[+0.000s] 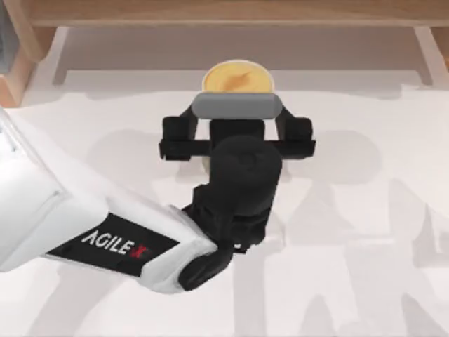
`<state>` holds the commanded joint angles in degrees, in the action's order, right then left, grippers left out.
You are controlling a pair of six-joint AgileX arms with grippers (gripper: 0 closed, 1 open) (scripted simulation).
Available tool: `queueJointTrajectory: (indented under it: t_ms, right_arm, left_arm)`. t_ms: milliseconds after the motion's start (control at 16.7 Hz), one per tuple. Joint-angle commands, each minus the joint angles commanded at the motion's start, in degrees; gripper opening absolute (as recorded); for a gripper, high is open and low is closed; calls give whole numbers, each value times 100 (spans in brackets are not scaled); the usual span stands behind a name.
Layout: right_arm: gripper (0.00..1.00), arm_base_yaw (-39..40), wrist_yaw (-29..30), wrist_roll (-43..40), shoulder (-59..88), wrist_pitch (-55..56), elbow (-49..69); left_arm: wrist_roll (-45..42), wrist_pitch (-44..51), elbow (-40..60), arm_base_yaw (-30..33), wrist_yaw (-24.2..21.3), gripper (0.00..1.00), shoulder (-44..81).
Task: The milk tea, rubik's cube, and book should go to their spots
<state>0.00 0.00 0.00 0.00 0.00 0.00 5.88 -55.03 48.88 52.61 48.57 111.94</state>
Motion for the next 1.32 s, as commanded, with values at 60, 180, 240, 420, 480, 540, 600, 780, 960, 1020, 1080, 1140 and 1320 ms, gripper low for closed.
queueJointTrajectory:
  t_ms: [60,180,240,420,480,540,600,780,960,1020,1080,1140,1320]
  right_arm:
    - [100,0,0,0,0,0,0]
    - [100,0,0,0,0,0,0]
    - [100,0,0,0,0,0,0]
    - [100,0,0,0,0,0,0]
    - [100,0,0,0,0,0,0]
    - [100,0,0,0,0,0,0]
    - [100,0,0,0,0,0,0]
    - [100,0,0,0,0,0,0]
    - [100,0,0,0,0,0,0]
    - [100,0,0,0,0,0,0]
    - [100,0,0,0,0,0,0]
    - [100,0,0,0,0,0,0]
    - [100,0,0,0,0,0,0]
  left_arm:
    - [0,0,0,0,0,100,0]
    - [-1,-15,28,-31,-11,100,18]
    - [-1,-15,28,-31,-11,100,18]
    - [-17,125,-81,-101,-165,100,-315]
    - [-28,222,-160,-167,-261,100,-528]
    - [-42,342,-261,-258,-376,100,-783]
    - [-58,485,-382,-373,-507,100,-1078]
    - [-122,1030,-859,-851,-989,100,-2179]
    - [-199,1696,-1451,-1470,-1563,100,-3509]
    - [-226,1937,-1666,-1698,-1769,100,-3987]
    - [-253,2183,-1886,-1935,-1979,100,-4477]
    - [-280,2434,-2111,-2178,-2194,100,-4976]
    - [-361,3188,-2788,-2919,-2842,100,-6483]
